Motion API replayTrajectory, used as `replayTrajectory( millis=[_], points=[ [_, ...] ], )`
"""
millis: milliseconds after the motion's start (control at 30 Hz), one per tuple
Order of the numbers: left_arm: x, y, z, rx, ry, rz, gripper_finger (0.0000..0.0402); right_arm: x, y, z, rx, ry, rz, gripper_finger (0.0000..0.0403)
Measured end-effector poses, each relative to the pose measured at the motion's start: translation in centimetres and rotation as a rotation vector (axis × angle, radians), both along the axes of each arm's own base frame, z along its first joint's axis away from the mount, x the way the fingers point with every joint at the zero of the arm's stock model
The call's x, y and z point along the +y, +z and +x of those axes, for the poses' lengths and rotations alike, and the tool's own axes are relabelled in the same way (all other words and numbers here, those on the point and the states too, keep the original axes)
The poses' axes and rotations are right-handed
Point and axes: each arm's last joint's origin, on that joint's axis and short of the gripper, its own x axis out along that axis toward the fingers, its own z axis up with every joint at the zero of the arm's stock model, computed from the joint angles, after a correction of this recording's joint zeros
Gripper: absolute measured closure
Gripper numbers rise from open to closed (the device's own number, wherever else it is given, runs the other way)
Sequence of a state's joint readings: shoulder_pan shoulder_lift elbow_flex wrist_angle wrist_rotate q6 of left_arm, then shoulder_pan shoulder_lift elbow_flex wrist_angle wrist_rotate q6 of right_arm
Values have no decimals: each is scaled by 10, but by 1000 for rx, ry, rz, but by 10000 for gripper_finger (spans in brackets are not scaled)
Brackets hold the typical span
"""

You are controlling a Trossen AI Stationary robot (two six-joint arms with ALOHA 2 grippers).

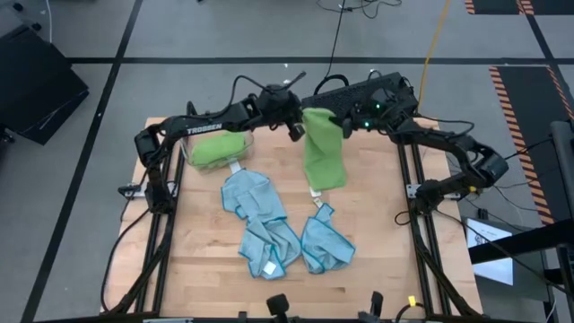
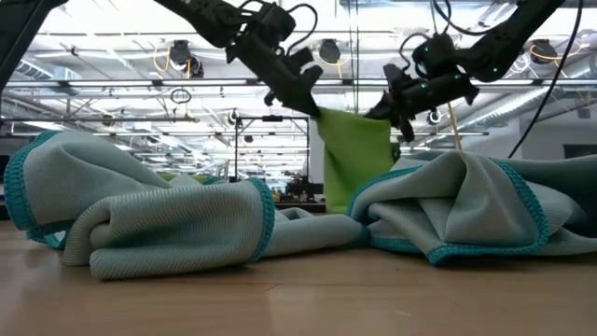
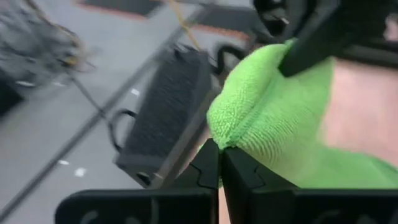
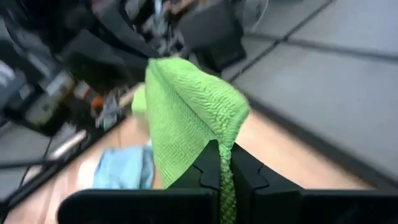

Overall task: Fold microfiber towels
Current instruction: Fold the green microfiber cloth

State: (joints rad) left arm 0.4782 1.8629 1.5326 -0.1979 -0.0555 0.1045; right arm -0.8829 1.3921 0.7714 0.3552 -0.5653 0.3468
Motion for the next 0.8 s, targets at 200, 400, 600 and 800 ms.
replayTrajectory(
  millis=[200,400,600,800],
  points=[
    [-15,-25,3,141,-82,-82,393,13,-24,-5,69,60,76,402],
    [-41,-42,8,172,-196,-139,392,27,-43,-11,77,134,178,402],
    [-69,-67,10,203,-247,-188,396,44,-64,-15,106,156,243,402],
    [-83,-79,11,198,-261,-209,388,65,-80,-13,148,198,324,401]
  ],
)
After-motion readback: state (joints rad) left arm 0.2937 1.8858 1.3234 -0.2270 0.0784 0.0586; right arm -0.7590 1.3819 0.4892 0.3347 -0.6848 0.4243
